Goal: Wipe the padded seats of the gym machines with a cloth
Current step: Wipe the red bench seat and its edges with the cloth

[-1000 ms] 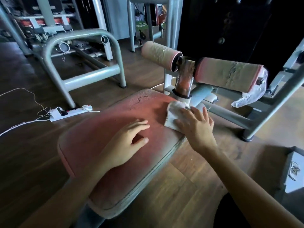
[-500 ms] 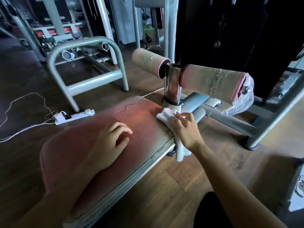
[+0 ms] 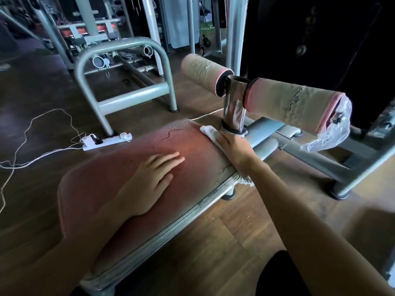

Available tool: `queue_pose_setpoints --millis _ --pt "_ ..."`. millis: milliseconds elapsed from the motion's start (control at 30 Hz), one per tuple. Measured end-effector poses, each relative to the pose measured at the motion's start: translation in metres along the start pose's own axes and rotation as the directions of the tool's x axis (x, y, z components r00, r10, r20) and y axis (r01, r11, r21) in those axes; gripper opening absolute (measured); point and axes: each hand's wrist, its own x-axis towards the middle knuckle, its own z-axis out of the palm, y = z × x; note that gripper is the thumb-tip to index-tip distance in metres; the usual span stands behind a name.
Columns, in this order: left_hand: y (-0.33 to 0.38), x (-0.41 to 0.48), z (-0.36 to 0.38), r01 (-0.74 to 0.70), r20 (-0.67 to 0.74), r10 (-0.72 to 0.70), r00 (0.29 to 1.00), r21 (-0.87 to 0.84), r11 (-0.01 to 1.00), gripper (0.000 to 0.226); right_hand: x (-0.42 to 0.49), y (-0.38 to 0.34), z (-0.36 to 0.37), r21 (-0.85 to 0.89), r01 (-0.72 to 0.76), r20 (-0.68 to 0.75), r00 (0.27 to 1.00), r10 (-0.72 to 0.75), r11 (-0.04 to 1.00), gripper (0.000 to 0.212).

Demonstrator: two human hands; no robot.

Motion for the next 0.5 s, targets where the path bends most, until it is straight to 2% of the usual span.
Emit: queue_pose_setpoints --millis 133,233,500 --pt "-0.007 0.004 0.002 -0.049 0.079 0.047 0.996 0.025 0.998 0.054 -0.026 0.021 0.004 -0.104 0.053 -0.078 0.995 -0.061 0.993 0.035" --pt "-0.009 0.007 0.004 -0.07 0.114 0.062 0.991 0.06 0.996 0.057 -0.038 0.038 0.007 -0.145 0.065 -0.132 0.988 -0.084 0.987 0.043" --pt "-0.008 0.01 0.003 -0.054 0.133 0.05 0.99 0.032 0.998 0.055 0.0 0.023 0.012 -0.037 0.063 -0.138 0.988 -0.068 0.997 0.03"
